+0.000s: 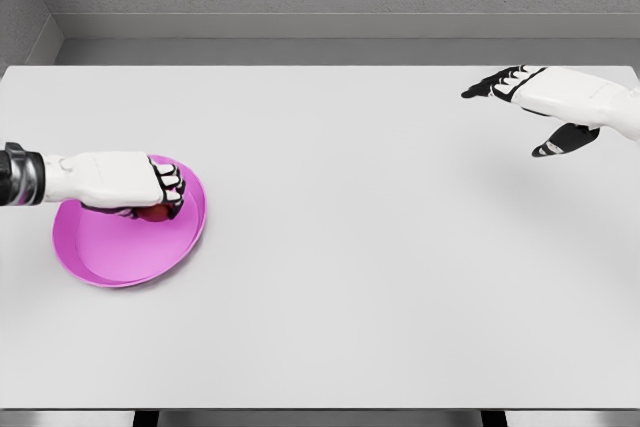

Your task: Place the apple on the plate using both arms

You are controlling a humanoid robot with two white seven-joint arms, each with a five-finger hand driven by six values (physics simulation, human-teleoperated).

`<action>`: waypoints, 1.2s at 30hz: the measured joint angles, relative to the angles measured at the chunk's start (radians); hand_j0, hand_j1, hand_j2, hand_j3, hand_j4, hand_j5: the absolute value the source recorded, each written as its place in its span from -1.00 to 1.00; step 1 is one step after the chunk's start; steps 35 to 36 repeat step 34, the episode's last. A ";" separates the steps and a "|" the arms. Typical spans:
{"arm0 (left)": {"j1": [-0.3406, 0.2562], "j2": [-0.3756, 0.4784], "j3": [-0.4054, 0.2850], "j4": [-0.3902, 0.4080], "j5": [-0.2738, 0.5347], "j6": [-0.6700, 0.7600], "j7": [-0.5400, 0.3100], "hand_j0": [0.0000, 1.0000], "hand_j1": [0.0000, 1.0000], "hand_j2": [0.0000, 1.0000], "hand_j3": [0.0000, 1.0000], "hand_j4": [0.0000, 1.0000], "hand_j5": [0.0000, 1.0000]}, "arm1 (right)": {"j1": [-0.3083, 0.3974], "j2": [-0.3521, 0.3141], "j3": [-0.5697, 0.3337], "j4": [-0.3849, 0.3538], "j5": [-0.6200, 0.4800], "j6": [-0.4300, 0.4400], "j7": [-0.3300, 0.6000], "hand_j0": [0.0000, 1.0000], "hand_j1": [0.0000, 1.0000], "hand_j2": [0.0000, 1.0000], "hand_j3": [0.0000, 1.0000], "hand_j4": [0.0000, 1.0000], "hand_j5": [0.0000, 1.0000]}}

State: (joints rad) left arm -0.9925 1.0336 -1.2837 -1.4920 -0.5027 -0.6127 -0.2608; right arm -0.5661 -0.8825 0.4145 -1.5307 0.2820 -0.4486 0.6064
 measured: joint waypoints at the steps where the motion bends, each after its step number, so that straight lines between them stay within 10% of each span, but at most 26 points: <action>1: 0.000 -0.003 0.000 0.002 0.001 0.000 -0.001 1.00 1.00 1.00 1.00 1.00 1.00 | -0.002 0.000 0.000 0.000 0.000 0.000 0.000 1.00 1.00 1.00 1.00 1.00 1.00; 36: 0.048 0.045 0.232 0.101 0.289 0.001 0.001 1.00 1.00 1.00 1.00 1.00 1.00 | 0.000 0.000 0.000 0.003 0.000 0.000 0.000 1.00 1.00 1.00 1.00 1.00 1.00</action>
